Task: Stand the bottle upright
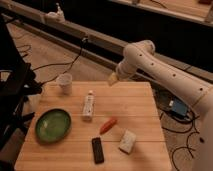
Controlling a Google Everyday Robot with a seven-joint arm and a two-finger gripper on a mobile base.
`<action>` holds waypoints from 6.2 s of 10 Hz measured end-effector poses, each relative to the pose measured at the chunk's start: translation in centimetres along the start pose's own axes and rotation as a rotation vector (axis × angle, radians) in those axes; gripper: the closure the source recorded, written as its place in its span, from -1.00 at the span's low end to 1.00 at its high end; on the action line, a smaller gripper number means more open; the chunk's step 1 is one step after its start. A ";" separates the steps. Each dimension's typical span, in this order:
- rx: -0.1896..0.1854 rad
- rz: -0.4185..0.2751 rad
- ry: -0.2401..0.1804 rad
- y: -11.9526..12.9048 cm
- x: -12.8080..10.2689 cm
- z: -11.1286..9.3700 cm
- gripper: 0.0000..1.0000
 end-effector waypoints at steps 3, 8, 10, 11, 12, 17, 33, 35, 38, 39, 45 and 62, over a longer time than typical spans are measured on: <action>-0.029 0.119 -0.034 4.2 -2.8 1.9 -0.30; -0.052 0.152 -0.003 5.0 -2.2 3.1 -0.30; -0.071 0.156 0.056 5.7 -1.0 5.1 -0.30; -0.080 0.158 0.075 6.2 -0.9 6.2 -0.30; -0.087 0.164 0.089 6.5 -1.0 7.5 -0.30; -0.058 0.156 0.110 7.5 -3.0 12.3 -0.30; -0.089 0.247 0.217 7.6 -0.7 23.4 0.69; -0.092 0.241 0.216 7.5 -0.9 23.3 0.98; -0.111 0.191 0.129 7.8 -4.4 18.3 1.00; -0.122 0.170 0.097 8.1 -5.4 16.5 1.00; -0.207 0.041 -0.087 10.9 -9.5 5.5 1.00; -0.077 0.116 -0.218 4.6 -13.4 7.3 1.00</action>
